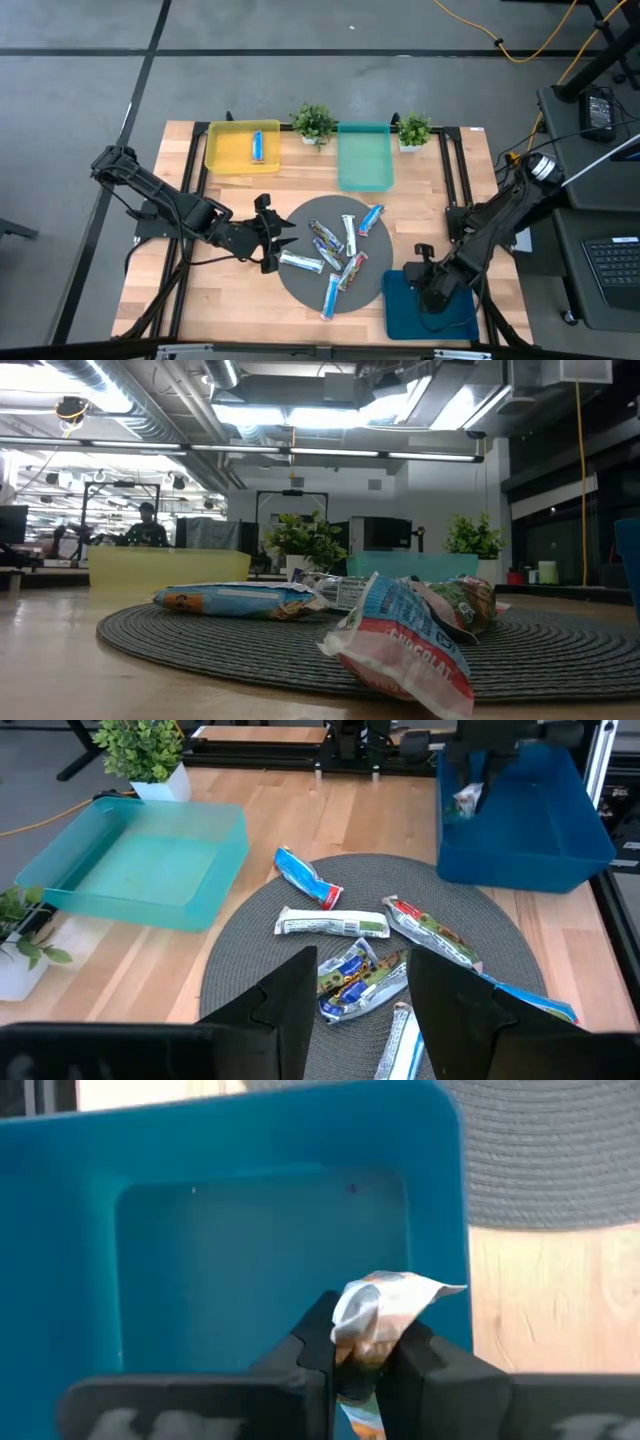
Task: Pick and place Granola Bars by type
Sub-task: Put the yellow granola bar into the blue bin
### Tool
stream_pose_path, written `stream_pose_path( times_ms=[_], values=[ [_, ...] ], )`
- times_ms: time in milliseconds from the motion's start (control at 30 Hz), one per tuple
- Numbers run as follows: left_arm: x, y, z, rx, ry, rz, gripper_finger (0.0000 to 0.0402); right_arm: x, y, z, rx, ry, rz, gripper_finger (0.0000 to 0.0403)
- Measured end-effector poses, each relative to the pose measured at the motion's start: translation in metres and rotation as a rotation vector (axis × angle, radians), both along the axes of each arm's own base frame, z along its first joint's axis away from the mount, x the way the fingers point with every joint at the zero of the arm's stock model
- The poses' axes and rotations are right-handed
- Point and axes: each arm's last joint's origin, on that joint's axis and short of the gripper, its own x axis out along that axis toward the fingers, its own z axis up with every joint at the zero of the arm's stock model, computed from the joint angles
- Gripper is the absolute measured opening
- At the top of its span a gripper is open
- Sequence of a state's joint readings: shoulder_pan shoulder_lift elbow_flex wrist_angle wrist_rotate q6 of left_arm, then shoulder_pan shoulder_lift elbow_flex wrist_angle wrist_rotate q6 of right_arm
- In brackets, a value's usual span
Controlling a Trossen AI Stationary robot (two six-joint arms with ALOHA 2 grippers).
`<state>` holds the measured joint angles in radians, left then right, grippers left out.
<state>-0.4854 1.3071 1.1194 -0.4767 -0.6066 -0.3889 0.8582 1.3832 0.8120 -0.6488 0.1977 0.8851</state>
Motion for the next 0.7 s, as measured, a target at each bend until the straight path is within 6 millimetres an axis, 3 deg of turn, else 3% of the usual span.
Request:
stream_pose_path(
  times_ms=[400,700],
  values=[
    [0.0001,0.0001,0.0,0.006,0.001,-0.003,0.0148,0.0056,-0.0015,-0.0055,-0.009,0.026,0.011,0.0062],
    [0.0001,0.0003,0.0,0.007,0.002,-0.004,0.0148,0.0063,-0.0007,-0.0051,0.001,0.018,0.008,0.013]
  ],
)
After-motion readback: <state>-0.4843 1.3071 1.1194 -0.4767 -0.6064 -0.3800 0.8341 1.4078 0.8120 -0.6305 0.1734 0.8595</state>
